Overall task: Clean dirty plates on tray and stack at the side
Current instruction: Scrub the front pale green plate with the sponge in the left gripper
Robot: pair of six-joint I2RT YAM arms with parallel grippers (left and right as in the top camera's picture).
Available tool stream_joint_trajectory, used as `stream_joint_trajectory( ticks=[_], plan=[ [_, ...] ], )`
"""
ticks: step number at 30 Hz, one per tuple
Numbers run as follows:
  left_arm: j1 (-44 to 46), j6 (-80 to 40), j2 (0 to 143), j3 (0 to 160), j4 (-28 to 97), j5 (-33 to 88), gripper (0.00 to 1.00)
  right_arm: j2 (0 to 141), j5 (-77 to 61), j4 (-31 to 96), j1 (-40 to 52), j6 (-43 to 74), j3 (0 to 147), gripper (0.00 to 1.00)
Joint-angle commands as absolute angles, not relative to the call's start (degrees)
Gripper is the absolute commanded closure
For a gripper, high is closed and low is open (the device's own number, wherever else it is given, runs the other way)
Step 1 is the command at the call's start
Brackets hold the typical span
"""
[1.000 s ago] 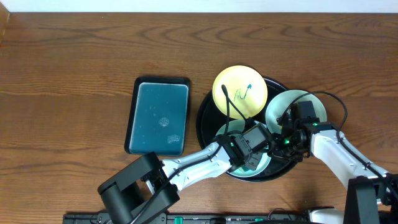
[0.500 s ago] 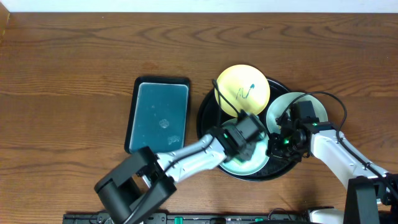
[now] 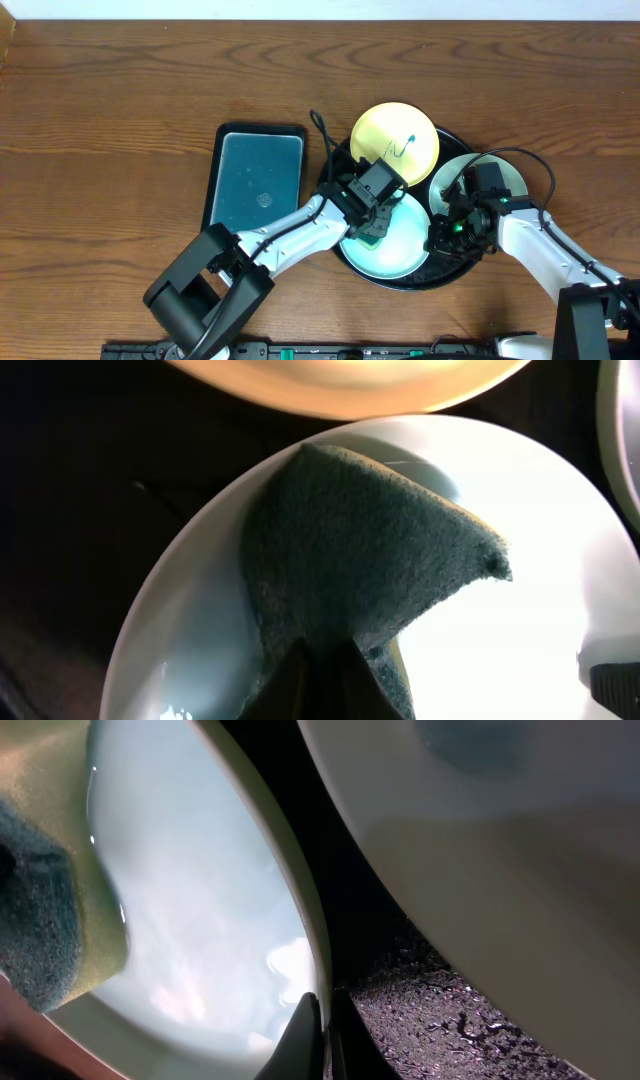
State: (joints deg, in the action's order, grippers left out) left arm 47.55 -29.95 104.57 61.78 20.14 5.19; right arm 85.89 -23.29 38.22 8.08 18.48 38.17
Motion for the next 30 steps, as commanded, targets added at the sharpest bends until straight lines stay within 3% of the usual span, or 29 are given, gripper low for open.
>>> stream_joint_trajectory(
  ticks=[1,8,18,30],
  plan=[
    [46.0,-33.7,106.2,60.2,23.1,10.2,0.93,86.3,-22.5,38.5,8.4,18.2,37.8,0.99],
    [46.3,-36.1,106.2,60.2,23.1,27.0,0.93,86.3,-22.5,38.5,8.4,18.2,37.8,0.99],
    [51.6,-35.4,106.2,60.2,20.9,28.4,0.92,86.3,-22.5,38.5,8.4,18.2,37.8,0.99],
    [51.5,-34.3,106.2,60.2,15.9,4.7,0.92,86.3,-22.5,38.6,8.4,18.2,37.8,0.99]
  ],
)
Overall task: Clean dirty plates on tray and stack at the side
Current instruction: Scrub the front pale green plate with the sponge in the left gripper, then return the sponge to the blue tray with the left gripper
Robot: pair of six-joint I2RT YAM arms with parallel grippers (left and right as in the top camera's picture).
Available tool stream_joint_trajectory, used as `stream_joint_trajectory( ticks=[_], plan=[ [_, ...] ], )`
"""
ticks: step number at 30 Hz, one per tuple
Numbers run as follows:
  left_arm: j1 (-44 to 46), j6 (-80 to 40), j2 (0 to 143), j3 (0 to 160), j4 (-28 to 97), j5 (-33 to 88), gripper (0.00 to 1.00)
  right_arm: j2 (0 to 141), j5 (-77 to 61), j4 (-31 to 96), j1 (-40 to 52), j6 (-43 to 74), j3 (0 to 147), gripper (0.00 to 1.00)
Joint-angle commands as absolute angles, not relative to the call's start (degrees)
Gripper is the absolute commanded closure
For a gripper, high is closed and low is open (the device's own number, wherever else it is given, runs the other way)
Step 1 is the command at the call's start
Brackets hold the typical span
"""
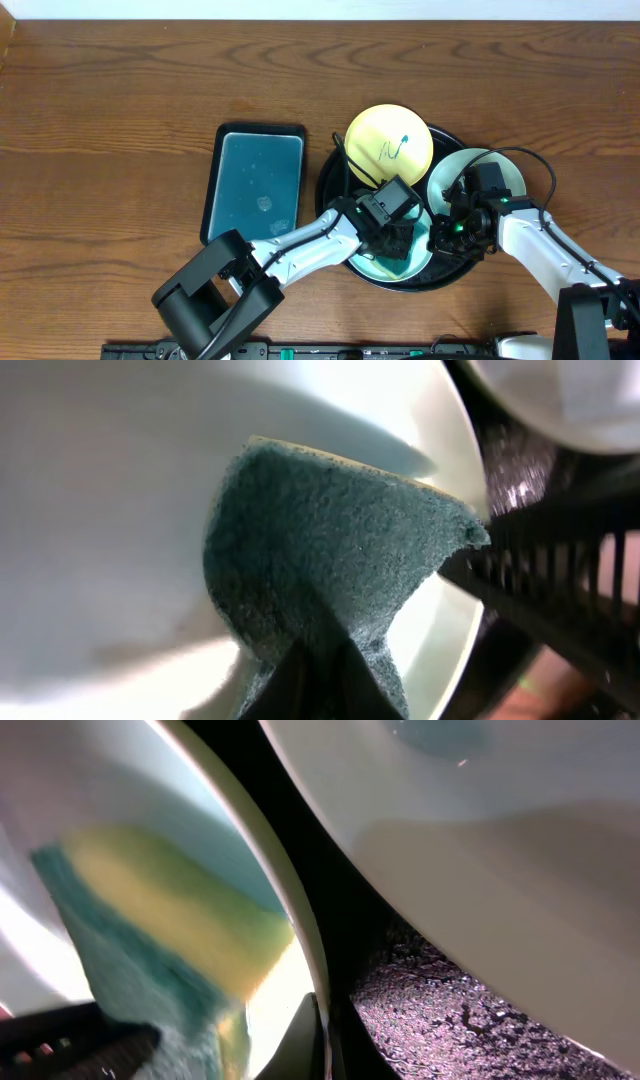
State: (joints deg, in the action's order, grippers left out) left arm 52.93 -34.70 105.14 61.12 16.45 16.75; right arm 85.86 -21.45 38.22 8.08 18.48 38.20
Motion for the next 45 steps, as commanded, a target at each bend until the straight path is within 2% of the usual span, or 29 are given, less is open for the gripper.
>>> stream_joint_trajectory(
  ticks=[1,9,23,30,35,42,45],
  plan=[
    [51.2,-34.3,106.2,60.2,15.7,2.7,0.92,86.3,-22.5,38.6,8.4,18.2,37.8,0.99],
    [48.1,-28.0,106.2,60.2,15.0,-6.5,0.92,86.3,-22.5,38.6,8.4,18.2,37.8,0.99],
    [47.0,-28.3,104.5,60.2,27.9,-5.5,0.92,86.3,-22.5,38.6,8.4,18.2,37.8,0.99],
    [47.0,-28.3,97.9,60.2,29.3,0.7,0.93,86.3,-21.8,38.6,8.4,18.2,37.8,0.99],
    [47.0,-28.3,91.2,60.2,29.5,1.1,0.92,86.3,-19.9,38.5,8.4,18.2,37.8,0.99],
    [46.4,-27.9,85.0,60.2,29.7,0.4,0.92,86.3,-19.7,38.0,8.4,18.2,37.8,0.85],
    [44.8,-26.6,84.1,60.2,30.3,0.4,0.92,86.3,-19.7,37.6,8.4,18.2,37.8,0.83]
  ],
)
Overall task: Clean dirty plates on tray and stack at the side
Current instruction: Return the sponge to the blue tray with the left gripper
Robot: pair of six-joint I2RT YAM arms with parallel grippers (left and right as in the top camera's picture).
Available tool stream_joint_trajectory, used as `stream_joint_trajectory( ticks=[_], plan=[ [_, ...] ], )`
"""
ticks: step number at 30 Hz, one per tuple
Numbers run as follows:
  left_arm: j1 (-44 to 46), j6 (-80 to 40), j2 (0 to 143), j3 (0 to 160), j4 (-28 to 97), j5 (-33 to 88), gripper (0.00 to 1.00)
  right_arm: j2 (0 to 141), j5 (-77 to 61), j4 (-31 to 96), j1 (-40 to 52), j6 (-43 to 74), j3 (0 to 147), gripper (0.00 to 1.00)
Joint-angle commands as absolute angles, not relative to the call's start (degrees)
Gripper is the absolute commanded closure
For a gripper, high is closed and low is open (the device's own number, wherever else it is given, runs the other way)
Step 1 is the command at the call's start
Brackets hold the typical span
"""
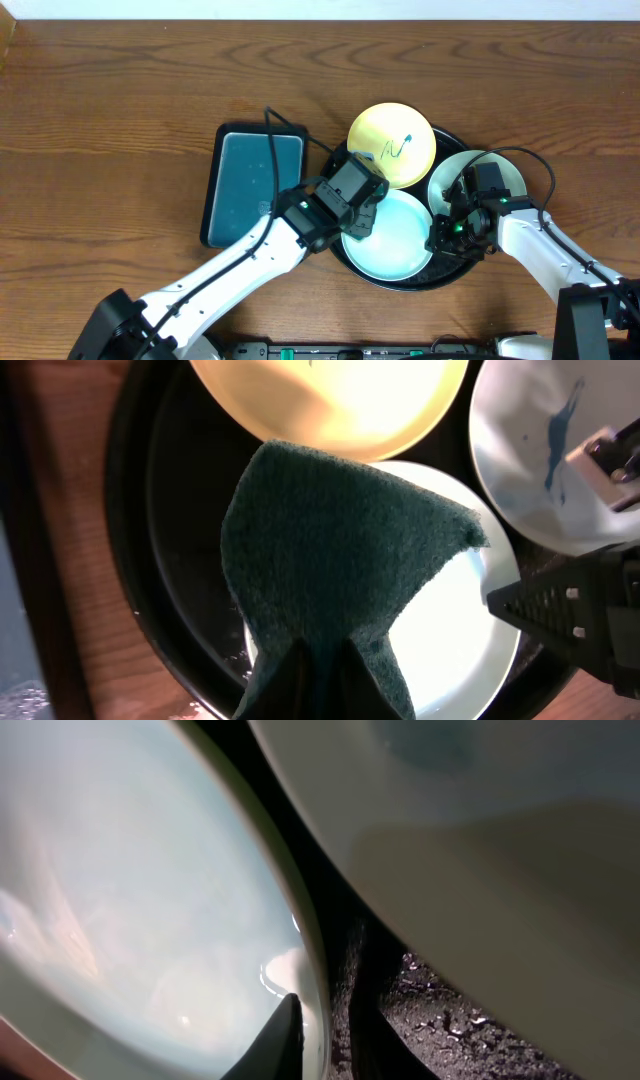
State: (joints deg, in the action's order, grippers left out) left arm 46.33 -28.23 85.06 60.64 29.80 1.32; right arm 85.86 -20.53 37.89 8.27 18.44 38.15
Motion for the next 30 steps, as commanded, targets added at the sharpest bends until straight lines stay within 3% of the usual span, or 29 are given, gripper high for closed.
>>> stream_joint_trajectory(
  ticks=[1,20,30],
  plan=[
    [43.9,-26.3,84.1,60.2,30.8,0.4,0.93,86.3,-19.7,37.5,8.4,18.2,37.8,0.83],
    [19.7,-22.0,85.4,60.1,34.4,0.4,0.92,86.7,-19.7,34.1,8.4,18.2,37.7,0.82],
    [15.6,-22.1,91.1,59.7,34.5,0.4,0.92,88.5,-19.7,33.6,8.4,18.2,37.7,0.87]
  ],
)
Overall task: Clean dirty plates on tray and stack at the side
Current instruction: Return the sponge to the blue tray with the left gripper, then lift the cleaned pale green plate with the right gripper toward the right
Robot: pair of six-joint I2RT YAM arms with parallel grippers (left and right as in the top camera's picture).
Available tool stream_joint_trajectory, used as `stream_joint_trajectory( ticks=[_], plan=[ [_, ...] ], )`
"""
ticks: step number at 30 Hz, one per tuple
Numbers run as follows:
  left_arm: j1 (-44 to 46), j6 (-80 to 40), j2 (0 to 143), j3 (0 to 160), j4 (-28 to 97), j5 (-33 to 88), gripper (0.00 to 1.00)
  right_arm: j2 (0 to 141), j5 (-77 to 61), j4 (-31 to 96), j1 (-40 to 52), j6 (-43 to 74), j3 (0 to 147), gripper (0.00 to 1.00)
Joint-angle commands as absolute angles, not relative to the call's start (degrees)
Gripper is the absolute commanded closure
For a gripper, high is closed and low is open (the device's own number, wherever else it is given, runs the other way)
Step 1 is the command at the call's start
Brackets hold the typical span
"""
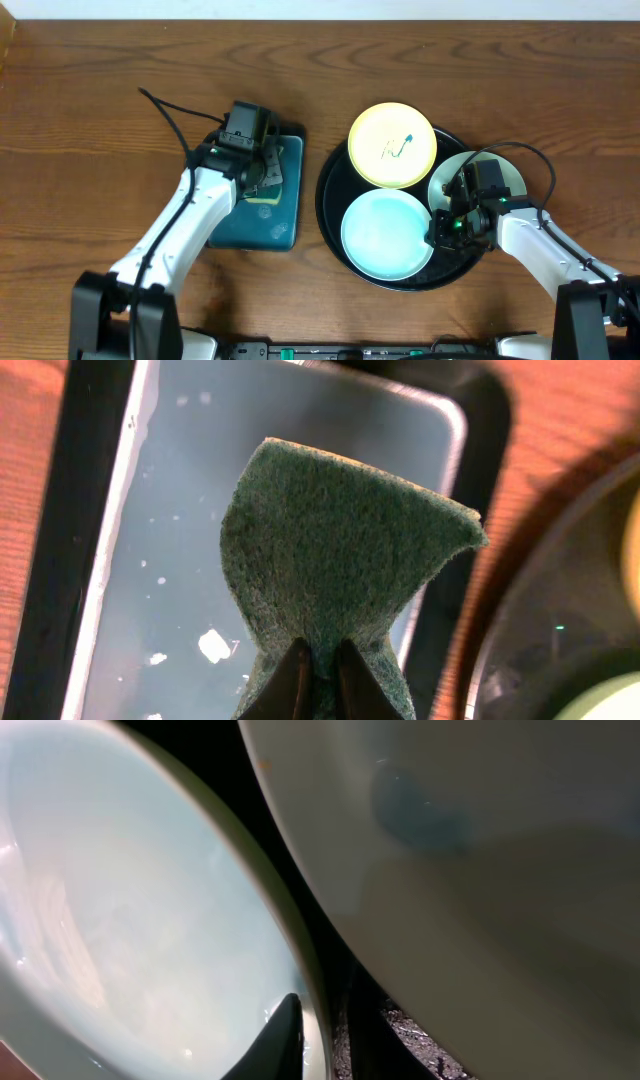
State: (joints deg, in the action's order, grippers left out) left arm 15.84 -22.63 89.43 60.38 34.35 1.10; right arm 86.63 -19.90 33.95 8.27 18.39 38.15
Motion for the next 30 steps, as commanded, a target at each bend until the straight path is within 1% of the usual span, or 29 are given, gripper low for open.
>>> stream_joint_trajectory(
  ticks=[1,5,7,13,17,22,30],
  plan=[
    [15.6,-22.1,91.7,59.7,34.5,0.4,0.92,88.5,-19.7,33.6,8.4,18.2,37.7,0.88],
    [15.6,-22.1,95.2,59.7,34.5,0.4,0.92,88.5,-19.8,33.5,8.4,18.2,37.7,0.97],
    [15.6,-22.1,97.0,59.7,34.5,0.4,0.93,88.5,-19.8,33.6,8.4,18.2,37.7,0.99],
    [15.6,-22.1,100.4,59.7,34.5,0.5,0.92,88.5,-19.8,33.6,8.4,18.2,37.7,0.99],
    [15.6,-22.0,100.7,59.7,34.5,0.9,0.92,88.5,-19.8,33.5,8.4,18.2,37.7,0.99],
    [15.7,-17.7,100.7,59.4,34.5,0.9,0.93,88.5,-19.8,33.5,8.4,18.2,37.7,0.99],
    [15.7,-17.6,101.3,58.2,34.5,0.9,0.93,88.5,-20.4,33.6,8.4,18.1,37.7,0.99]
  ],
)
